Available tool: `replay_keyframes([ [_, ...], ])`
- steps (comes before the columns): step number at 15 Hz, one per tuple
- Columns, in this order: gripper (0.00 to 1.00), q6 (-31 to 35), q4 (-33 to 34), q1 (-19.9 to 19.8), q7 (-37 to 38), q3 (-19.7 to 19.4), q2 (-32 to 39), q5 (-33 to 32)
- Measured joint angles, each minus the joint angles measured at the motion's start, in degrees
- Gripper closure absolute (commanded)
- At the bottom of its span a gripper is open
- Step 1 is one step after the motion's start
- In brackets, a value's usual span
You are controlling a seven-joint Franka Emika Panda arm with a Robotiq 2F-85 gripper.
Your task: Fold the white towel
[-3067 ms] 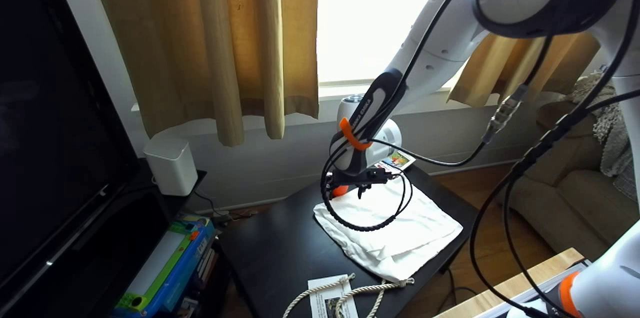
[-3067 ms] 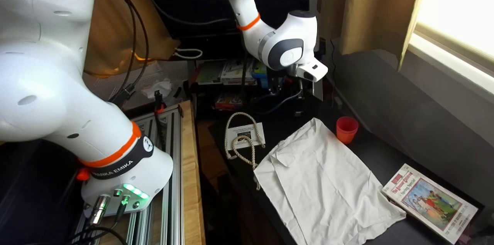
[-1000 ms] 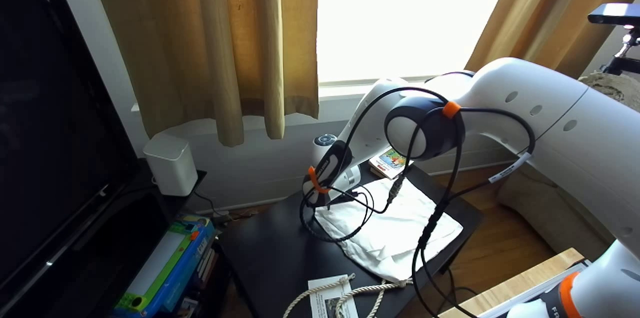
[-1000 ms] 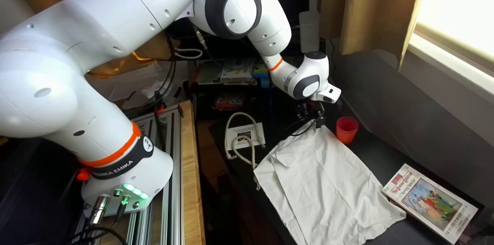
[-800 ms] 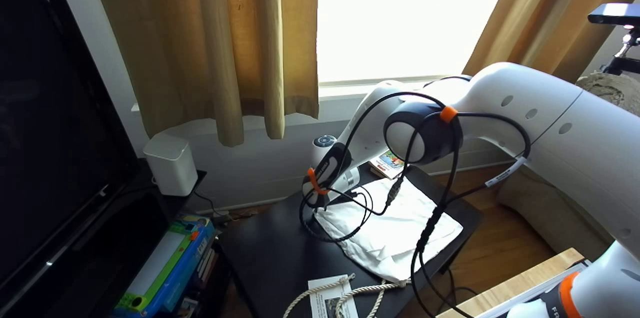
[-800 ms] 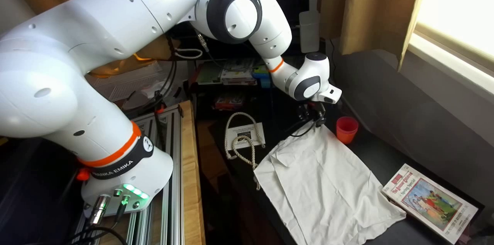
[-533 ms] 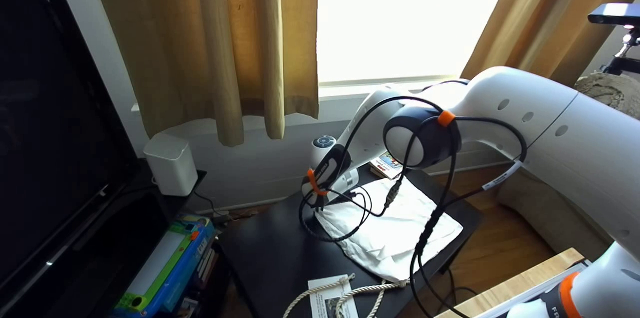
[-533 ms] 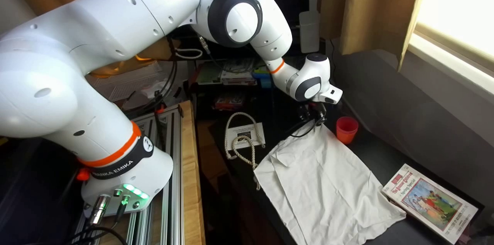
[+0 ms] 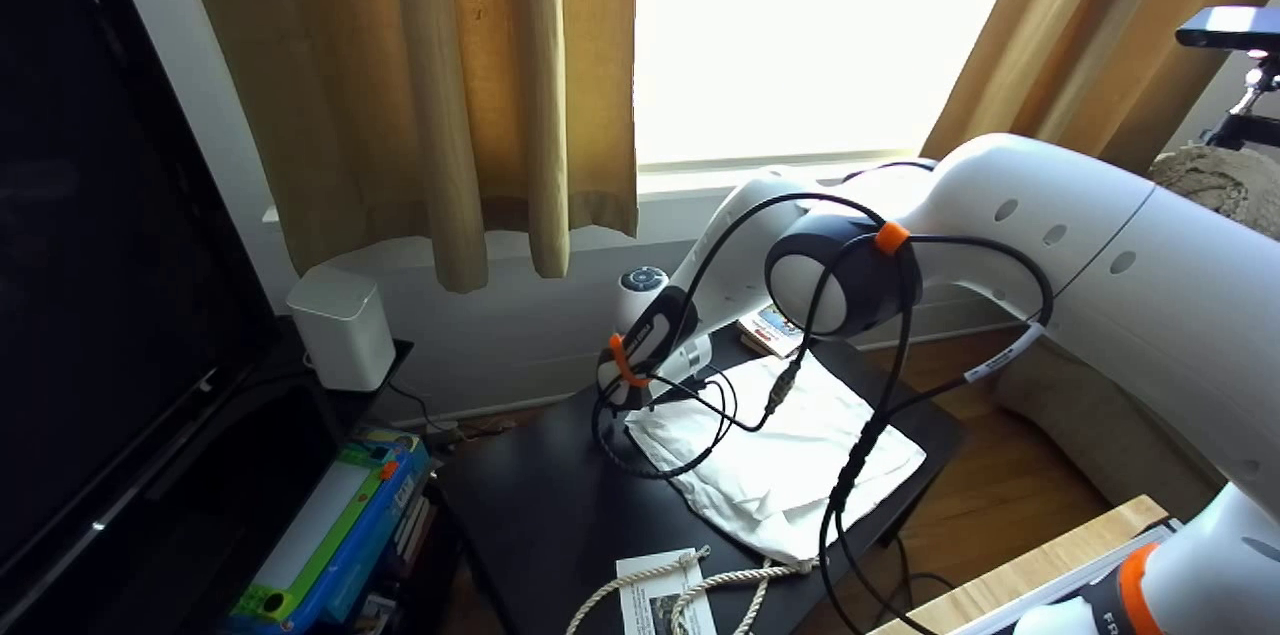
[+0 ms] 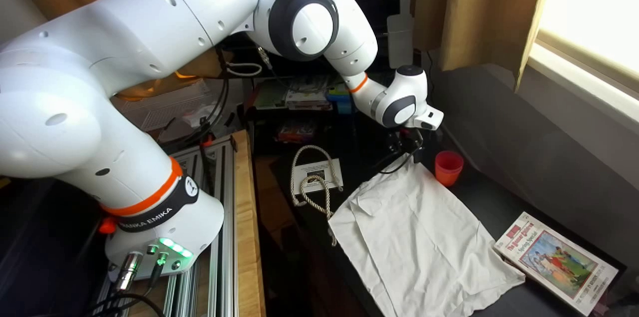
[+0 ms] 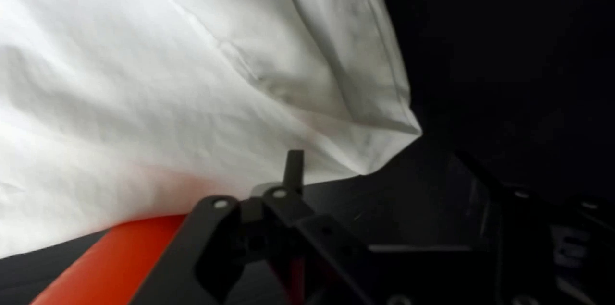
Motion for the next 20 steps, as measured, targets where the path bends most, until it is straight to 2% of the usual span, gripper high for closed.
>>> replay_keyframes([
  [2,0.0,-1.08,0.14,0.04,-0.04,0.19,0.02,0.0],
  [3,0.25,-2.05,0.26,0.05,-0.07,0.24,0.05,0.0],
  [4,0.25,-3.06,0.43,0.06,-0.08,0.26,0.09,0.0],
  [12,0.88,-6.97,1.54,0.03,-0.08,0.1,0.51,-0.05],
  [14,0.99,-7.15,1.59,0.02,-0.08,0.01,0.55,-0.08],
  [20,0.99,-7.26,0.38,-0.47,-0.13,-1.25,-0.57,-0.13],
])
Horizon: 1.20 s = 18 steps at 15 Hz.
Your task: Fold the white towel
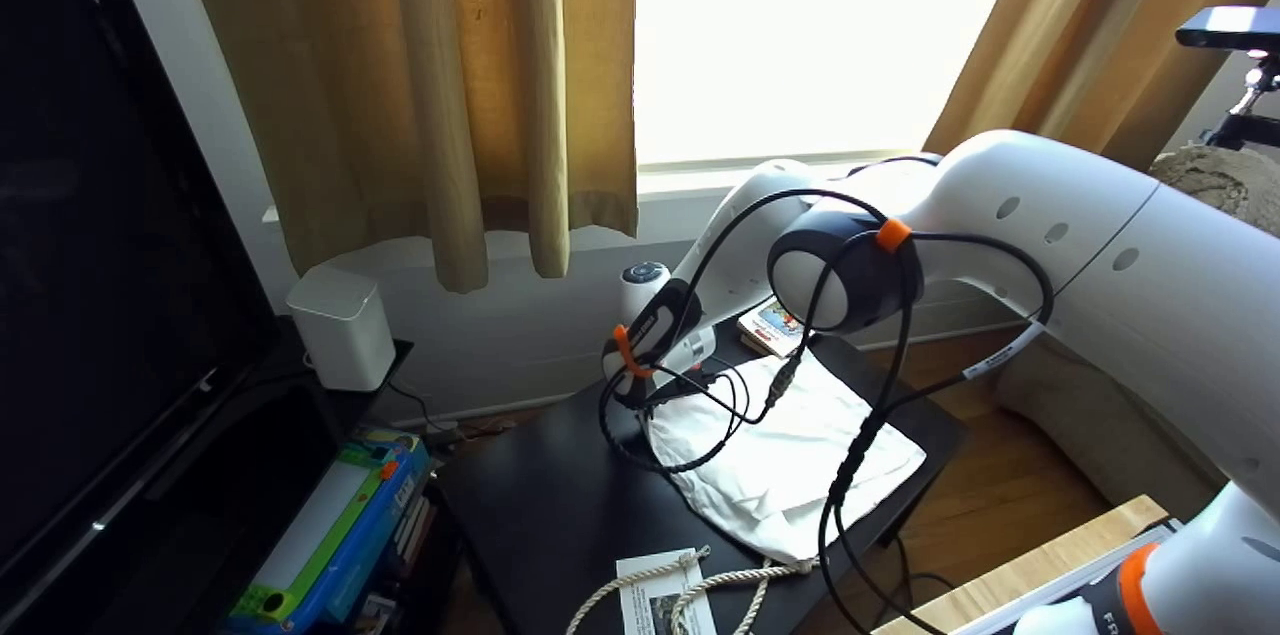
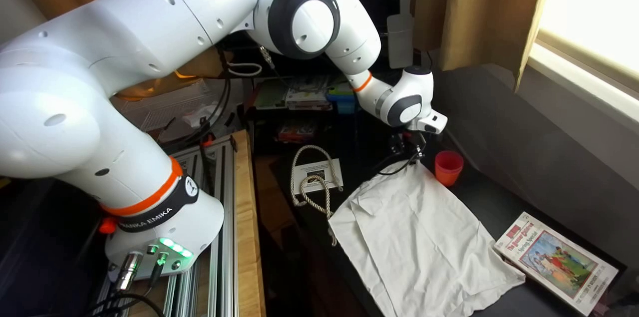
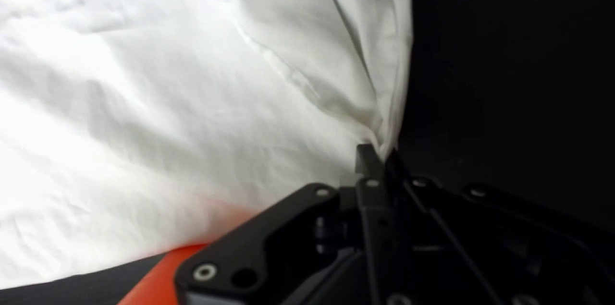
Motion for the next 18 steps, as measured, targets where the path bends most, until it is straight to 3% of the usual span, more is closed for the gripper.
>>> replay_keyframes([
  [12,0.99,-0.02,-15.79,-3.21,-2.24,-2.04,-12.05,-0.07],
  [13,0.96,-0.02,-17.28,-3.26,-2.24,-2.52,-12.96,-0.08],
  [18,0.99,0.13,-21.25,-3.75,-2.24,-3.45,-15.59,-0.08],
])
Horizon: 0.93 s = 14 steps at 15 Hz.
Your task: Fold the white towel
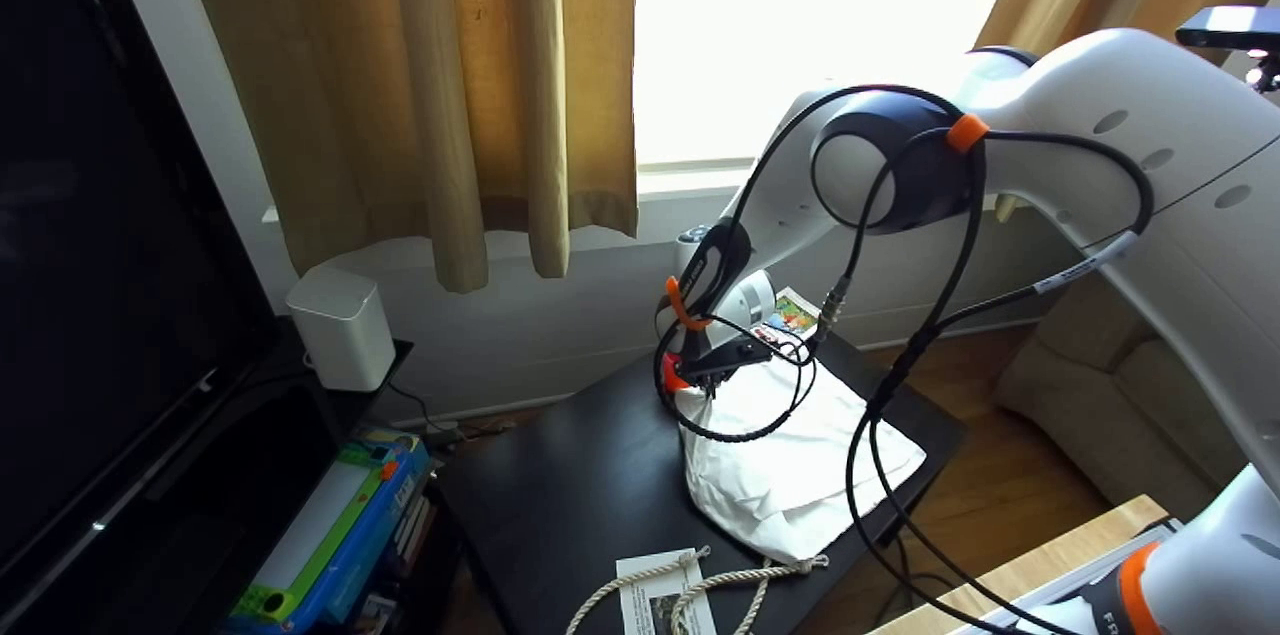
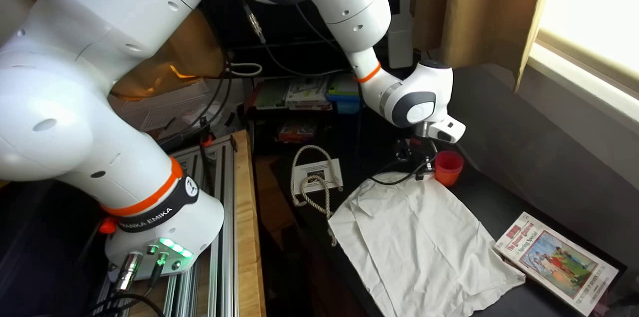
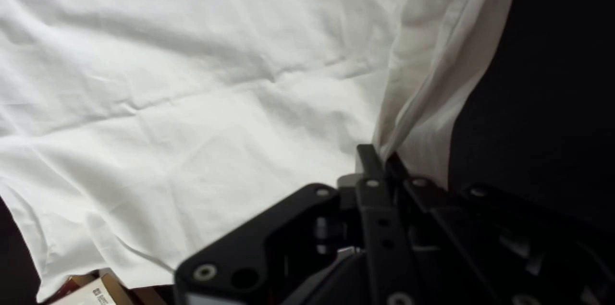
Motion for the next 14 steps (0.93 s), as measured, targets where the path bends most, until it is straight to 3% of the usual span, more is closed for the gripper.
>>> replay_keyframes([
  [4,0.99,-0.01,0.02,0.01,0.03,-1.08,0.02,-0.51],
  [14,0.99,-0.01,-3.52,-0.64,-2.47,-9.9,-0.1,-9.05],
])
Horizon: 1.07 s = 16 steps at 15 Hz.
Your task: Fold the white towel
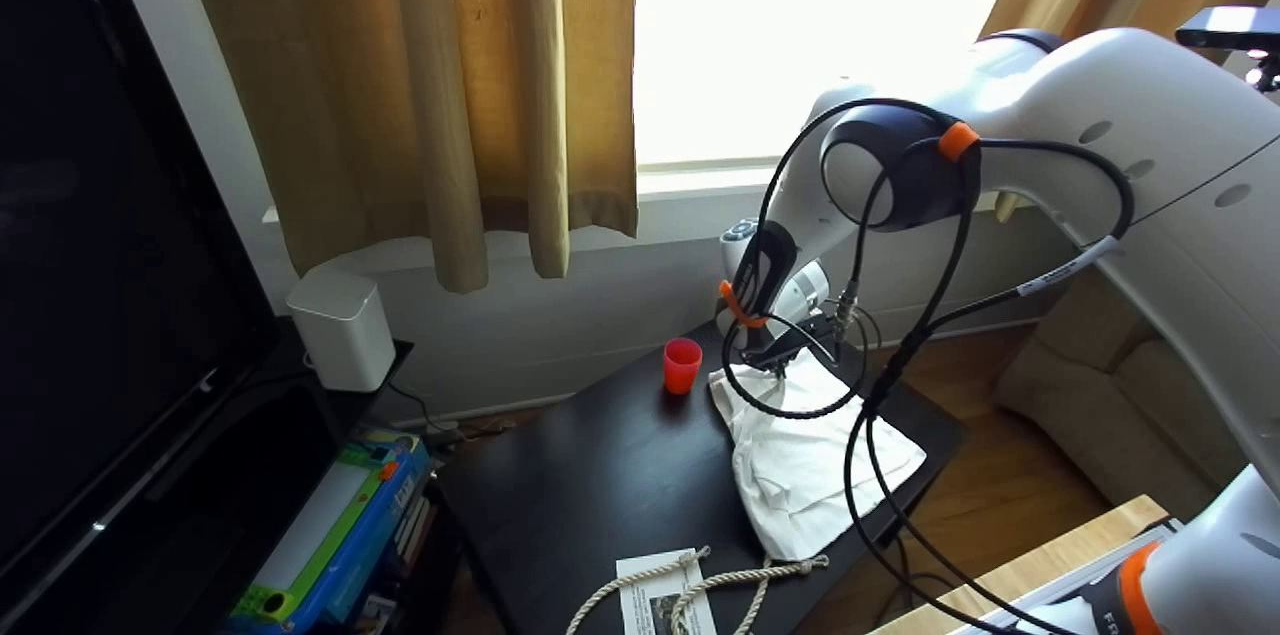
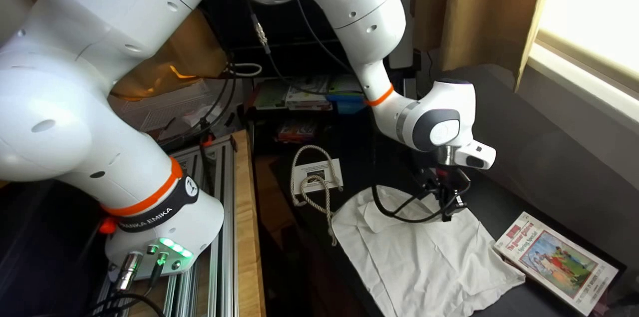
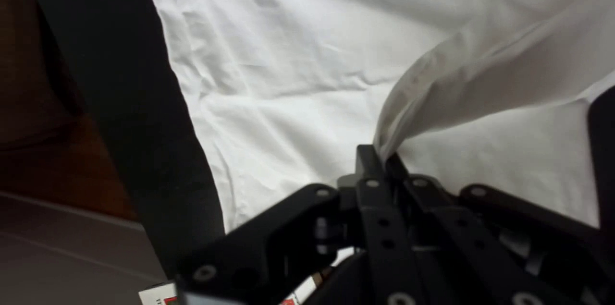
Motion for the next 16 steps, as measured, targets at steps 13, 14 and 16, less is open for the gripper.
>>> replay_keyframes([
  [13,0.99,0.92,-0.89,-2.5,-1.71,-4.59,0.28,-3.54],
  [14,0.99,0.92,-0.66,-2.85,-1.98,-4.81,0.47,-3.8],
  [16,0.99,0.92,-0.03,-3.93,-3.42,-5.22,0.85,-4.6],
])
